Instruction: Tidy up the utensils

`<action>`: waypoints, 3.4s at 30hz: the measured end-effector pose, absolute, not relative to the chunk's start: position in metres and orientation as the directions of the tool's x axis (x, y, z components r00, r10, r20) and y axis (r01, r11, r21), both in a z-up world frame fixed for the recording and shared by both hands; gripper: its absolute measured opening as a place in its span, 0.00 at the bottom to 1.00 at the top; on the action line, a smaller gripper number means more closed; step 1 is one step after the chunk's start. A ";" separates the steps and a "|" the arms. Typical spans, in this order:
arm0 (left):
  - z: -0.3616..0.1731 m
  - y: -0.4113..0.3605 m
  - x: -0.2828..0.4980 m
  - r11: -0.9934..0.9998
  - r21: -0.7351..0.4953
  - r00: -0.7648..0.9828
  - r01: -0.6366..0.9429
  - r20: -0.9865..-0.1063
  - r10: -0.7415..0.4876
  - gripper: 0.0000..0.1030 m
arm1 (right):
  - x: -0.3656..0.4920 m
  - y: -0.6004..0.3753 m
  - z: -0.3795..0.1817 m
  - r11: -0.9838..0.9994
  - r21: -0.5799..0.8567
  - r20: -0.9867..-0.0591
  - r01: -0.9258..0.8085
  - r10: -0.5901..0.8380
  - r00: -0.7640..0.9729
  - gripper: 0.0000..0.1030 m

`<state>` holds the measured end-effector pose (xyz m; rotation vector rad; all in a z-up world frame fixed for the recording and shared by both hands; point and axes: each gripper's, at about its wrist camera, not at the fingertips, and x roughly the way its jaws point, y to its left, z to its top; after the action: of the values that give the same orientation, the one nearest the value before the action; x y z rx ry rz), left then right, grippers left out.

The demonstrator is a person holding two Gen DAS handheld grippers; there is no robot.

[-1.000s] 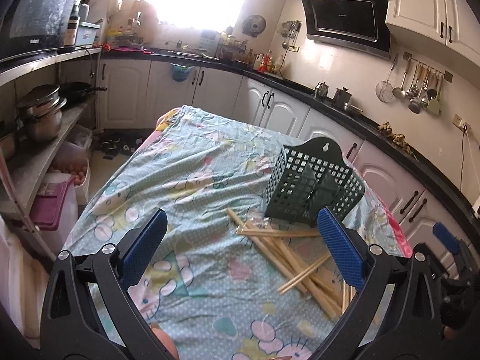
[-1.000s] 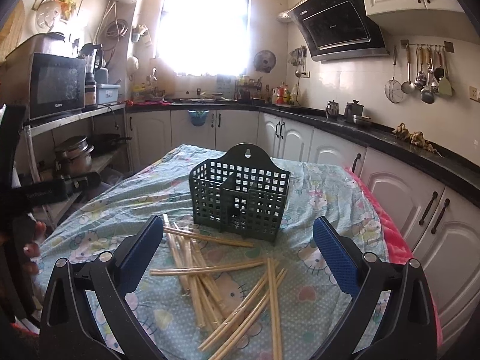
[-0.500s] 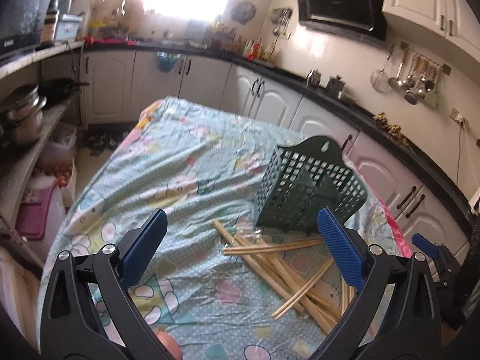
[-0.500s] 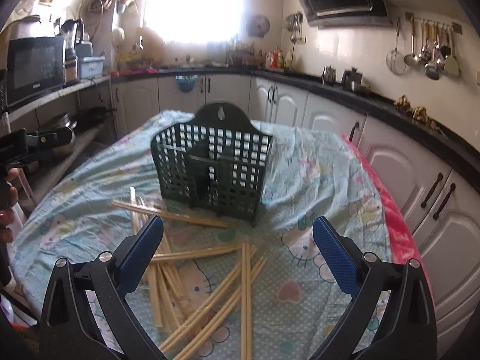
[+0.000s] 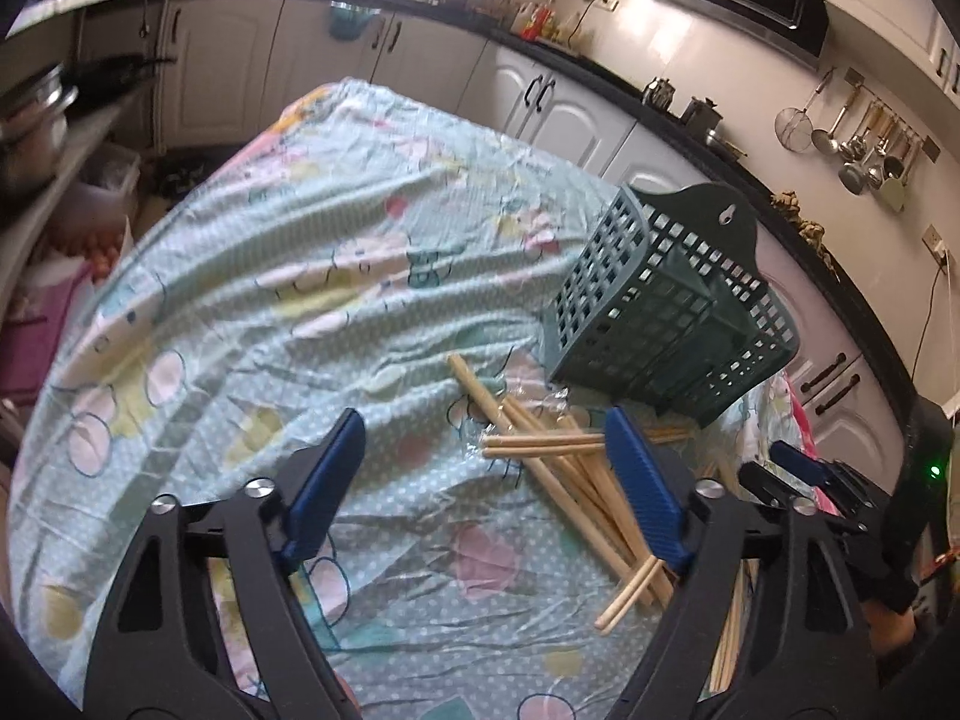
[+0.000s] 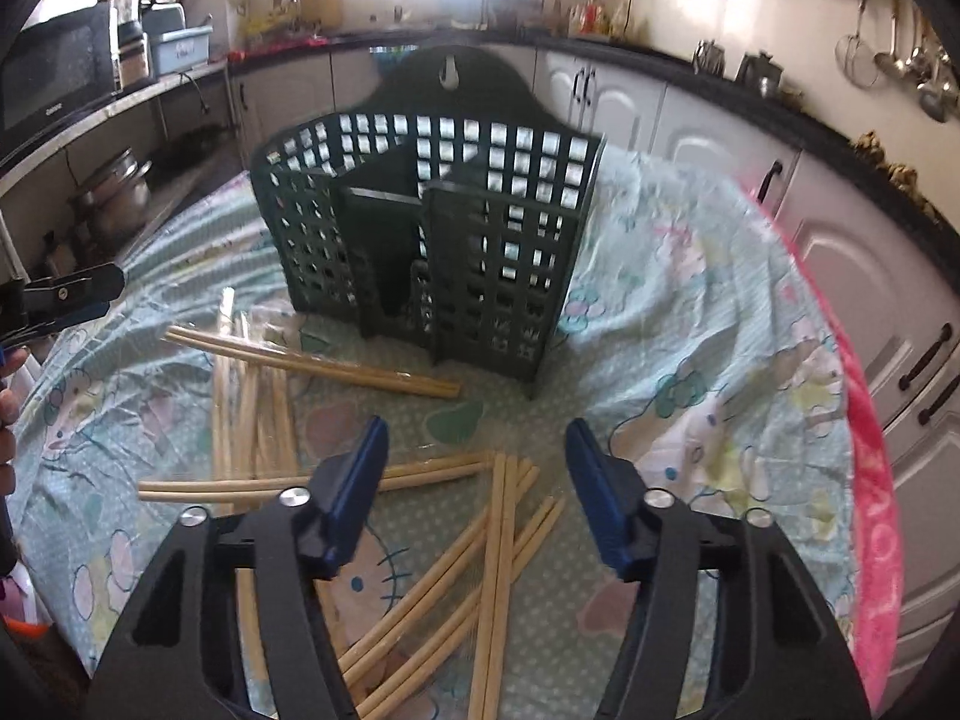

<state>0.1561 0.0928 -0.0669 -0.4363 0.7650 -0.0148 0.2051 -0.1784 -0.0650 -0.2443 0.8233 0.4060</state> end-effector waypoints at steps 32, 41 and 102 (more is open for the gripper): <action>-0.102 0.097 0.179 0.789 -0.607 0.697 -0.099 -0.608 -0.380 0.10 | 0.232 -0.189 -0.066 0.888 0.058 -0.786 -0.455 0.322 0.528 0.06; -0.053 0.082 0.166 0.840 -0.541 0.745 0.038 -0.545 -0.385 0.04 | 0.211 -0.195 -0.029 0.877 0.083 -0.729 -0.474 0.378 0.571 0.06; 0.122 0.018 0.209 0.938 -0.221 0.789 0.266 -0.509 -0.343 0.03 | 0.270 -0.192 0.161 0.866 0.138 -0.172 -0.481 0.500 0.849 0.02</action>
<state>0.2095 0.0184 0.1221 -0.1404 0.5740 -0.3291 0.2705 -0.1916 0.1607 0.0908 0.2059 0.5175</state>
